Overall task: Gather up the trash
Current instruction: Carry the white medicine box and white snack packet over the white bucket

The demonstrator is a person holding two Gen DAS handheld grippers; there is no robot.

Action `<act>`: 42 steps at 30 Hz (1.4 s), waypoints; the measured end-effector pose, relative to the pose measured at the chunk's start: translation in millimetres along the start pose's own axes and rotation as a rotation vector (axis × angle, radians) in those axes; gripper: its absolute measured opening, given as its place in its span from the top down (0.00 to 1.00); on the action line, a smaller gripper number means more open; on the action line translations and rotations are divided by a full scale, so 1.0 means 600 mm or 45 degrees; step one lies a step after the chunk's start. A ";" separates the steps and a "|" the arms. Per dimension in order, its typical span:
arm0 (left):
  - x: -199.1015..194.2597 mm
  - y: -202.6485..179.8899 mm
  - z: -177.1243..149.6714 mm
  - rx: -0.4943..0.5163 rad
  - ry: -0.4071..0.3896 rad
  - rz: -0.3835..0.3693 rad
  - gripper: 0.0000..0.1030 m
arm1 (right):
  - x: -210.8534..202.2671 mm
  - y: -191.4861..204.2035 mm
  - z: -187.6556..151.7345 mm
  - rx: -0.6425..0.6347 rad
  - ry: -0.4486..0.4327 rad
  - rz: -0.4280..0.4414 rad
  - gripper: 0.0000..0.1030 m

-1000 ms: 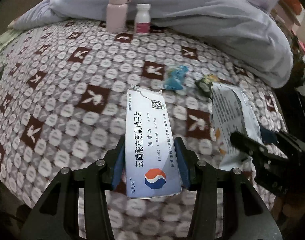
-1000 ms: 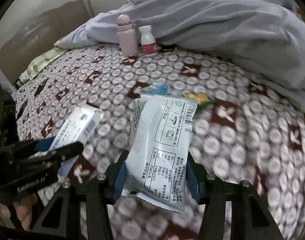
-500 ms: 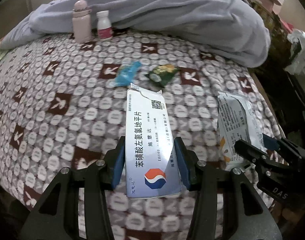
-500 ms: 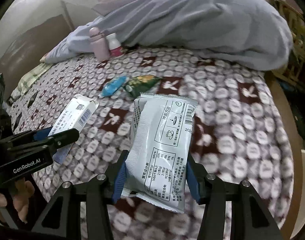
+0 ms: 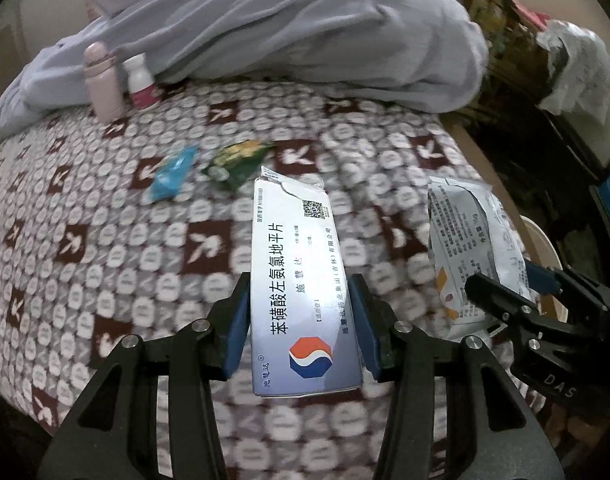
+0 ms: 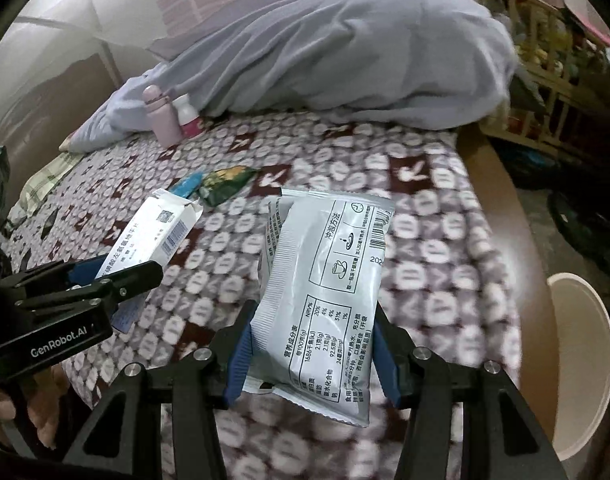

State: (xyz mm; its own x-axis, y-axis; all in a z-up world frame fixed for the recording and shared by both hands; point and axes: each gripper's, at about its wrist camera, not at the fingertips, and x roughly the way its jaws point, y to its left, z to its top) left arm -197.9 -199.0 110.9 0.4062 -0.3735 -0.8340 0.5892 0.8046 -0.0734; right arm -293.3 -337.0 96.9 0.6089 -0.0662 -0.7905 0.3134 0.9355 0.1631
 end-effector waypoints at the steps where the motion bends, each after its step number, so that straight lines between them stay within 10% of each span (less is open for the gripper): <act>1: 0.001 -0.009 0.001 0.013 0.000 -0.005 0.56 | -0.004 -0.009 -0.001 0.010 -0.003 -0.008 0.50; 42: 0.064 -0.446 0.046 0.420 0.122 -0.458 0.56 | -0.134 -0.396 -0.130 0.499 -0.013 -0.377 0.50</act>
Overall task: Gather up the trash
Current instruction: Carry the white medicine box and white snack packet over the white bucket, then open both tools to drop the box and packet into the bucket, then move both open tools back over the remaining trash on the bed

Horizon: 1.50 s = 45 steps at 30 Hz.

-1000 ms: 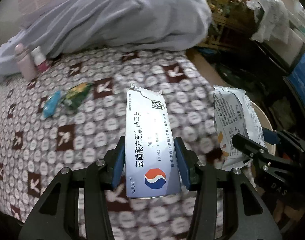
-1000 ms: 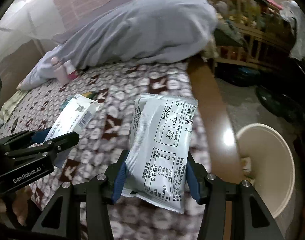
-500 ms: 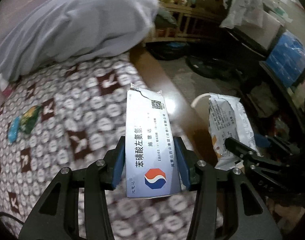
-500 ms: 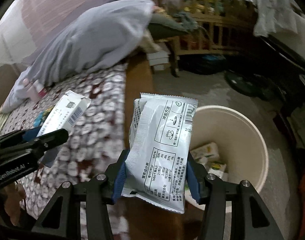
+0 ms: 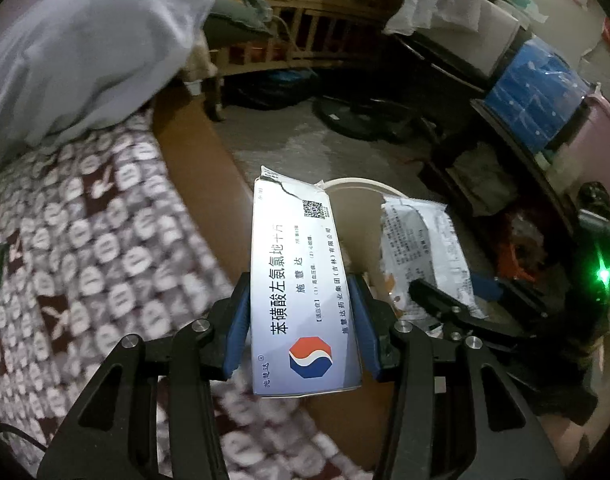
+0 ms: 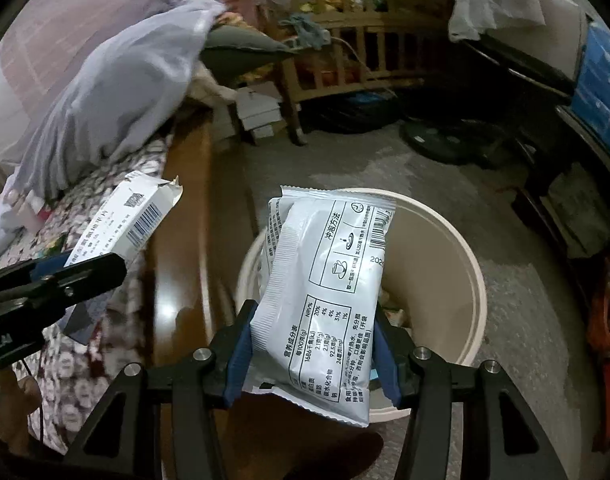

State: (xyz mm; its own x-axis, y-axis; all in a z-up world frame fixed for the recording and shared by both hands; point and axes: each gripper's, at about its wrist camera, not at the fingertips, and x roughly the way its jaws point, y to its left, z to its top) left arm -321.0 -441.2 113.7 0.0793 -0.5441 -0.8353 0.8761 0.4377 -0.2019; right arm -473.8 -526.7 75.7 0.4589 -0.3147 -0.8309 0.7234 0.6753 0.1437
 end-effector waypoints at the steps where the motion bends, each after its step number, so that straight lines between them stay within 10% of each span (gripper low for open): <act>1: 0.004 -0.003 0.004 0.000 0.004 -0.010 0.56 | 0.001 -0.005 -0.001 0.006 0.002 -0.004 0.50; 11: 0.041 -0.025 0.027 -0.050 0.046 -0.159 0.55 | 0.013 -0.058 0.001 0.102 0.013 -0.048 0.50; 18: 0.043 -0.017 0.025 -0.079 0.047 -0.168 0.46 | 0.020 -0.073 0.004 0.172 0.019 -0.069 0.33; 45: -0.050 0.191 -0.061 -0.227 -0.040 0.300 0.46 | 0.008 0.115 0.009 -0.073 0.030 0.072 0.32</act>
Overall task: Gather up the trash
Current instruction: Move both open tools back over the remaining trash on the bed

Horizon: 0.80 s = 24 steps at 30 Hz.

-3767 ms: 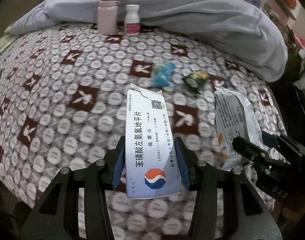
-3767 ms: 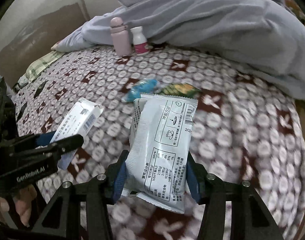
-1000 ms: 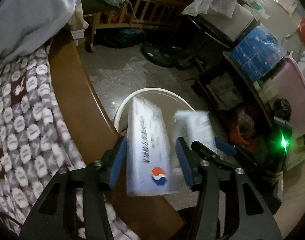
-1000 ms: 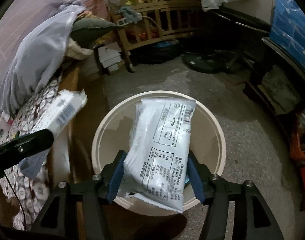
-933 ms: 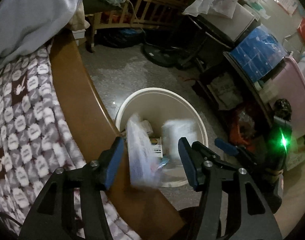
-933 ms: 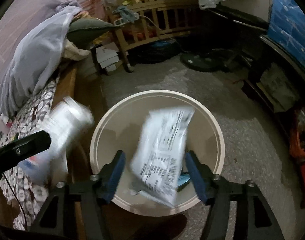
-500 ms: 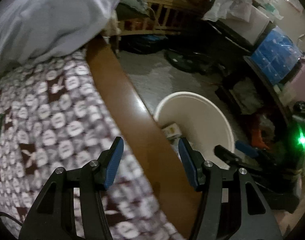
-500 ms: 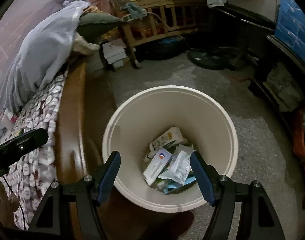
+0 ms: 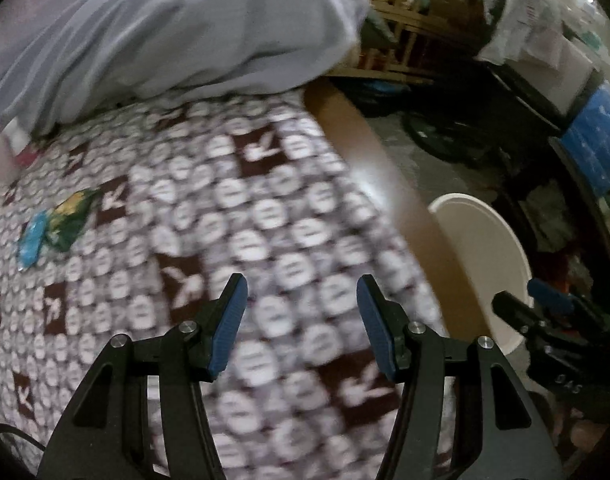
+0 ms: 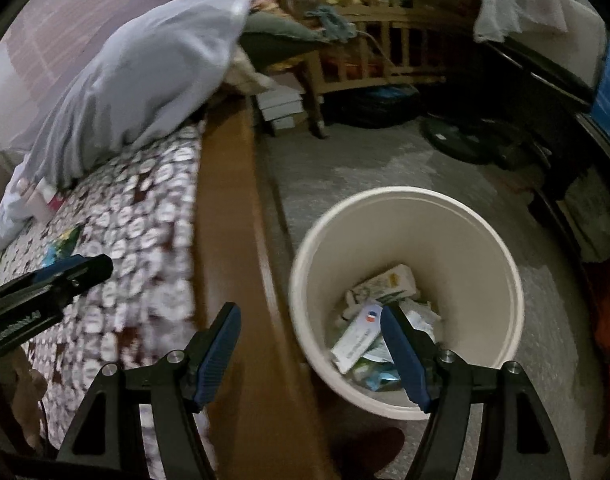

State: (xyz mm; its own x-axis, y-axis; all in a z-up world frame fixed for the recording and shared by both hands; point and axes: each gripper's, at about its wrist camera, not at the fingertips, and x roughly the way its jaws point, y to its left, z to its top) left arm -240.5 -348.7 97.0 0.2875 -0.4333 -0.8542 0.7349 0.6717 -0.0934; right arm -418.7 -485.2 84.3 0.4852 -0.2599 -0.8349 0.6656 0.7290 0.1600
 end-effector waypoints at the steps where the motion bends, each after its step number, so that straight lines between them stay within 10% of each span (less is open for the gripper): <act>1: -0.002 0.010 -0.002 -0.007 0.000 0.013 0.46 | 0.002 0.010 0.001 -0.010 0.001 0.009 0.32; 24: -0.062 0.441 -0.095 -0.422 0.033 0.342 0.46 | 0.129 0.434 0.040 -0.412 0.139 0.370 0.32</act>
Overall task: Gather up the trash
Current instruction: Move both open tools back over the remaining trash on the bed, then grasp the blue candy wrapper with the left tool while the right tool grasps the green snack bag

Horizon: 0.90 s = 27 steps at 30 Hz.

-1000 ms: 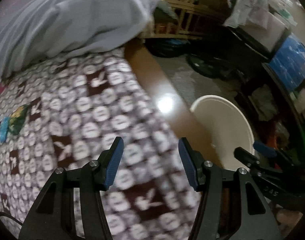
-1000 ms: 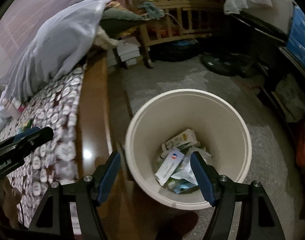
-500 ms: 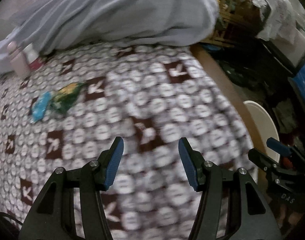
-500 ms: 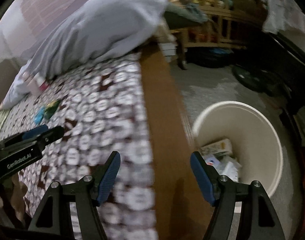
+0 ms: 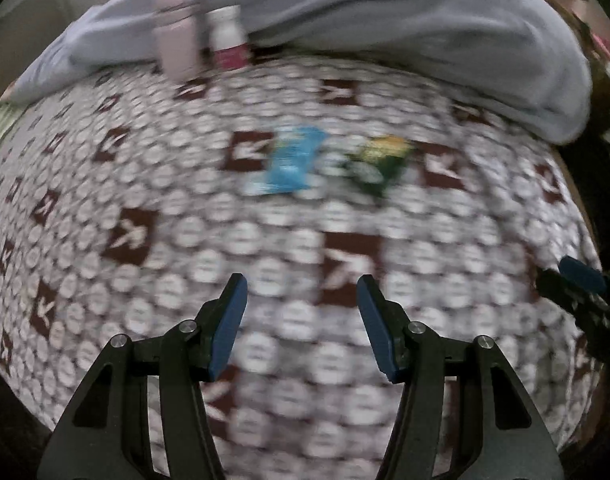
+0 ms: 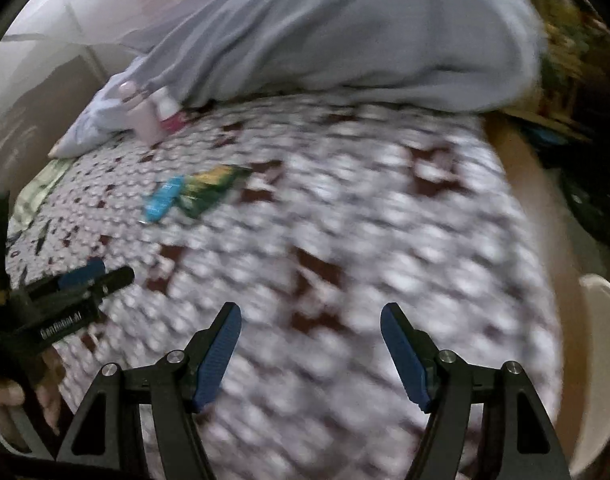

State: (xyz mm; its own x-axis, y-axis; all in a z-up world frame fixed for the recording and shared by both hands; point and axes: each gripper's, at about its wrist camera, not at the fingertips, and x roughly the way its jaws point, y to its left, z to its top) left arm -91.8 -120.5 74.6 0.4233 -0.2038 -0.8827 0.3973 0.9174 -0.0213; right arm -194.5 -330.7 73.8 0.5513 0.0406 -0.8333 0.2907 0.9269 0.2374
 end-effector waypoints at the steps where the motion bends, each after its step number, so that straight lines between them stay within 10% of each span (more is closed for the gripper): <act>1: 0.003 0.015 0.002 -0.019 0.005 0.003 0.46 | 0.014 0.013 0.011 -0.001 0.010 0.012 0.32; 15: 0.051 0.113 0.076 -0.156 0.032 -0.124 0.46 | 0.251 0.136 0.181 0.080 0.162 0.054 0.39; 19: 0.072 0.089 0.105 -0.114 0.012 -0.171 0.46 | 0.235 0.134 0.165 -0.022 0.144 0.054 0.64; 27: 0.156 0.038 0.146 -0.031 0.075 -0.150 0.47 | 0.153 0.111 0.120 -0.112 0.078 0.086 0.68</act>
State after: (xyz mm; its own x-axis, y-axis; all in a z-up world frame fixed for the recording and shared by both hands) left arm 27.8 -148.6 32.8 0.3257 -0.2910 -0.8996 0.4216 0.8963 -0.1373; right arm -68.4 -291.8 49.1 0.5180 0.1240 -0.8463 0.1831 0.9504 0.2514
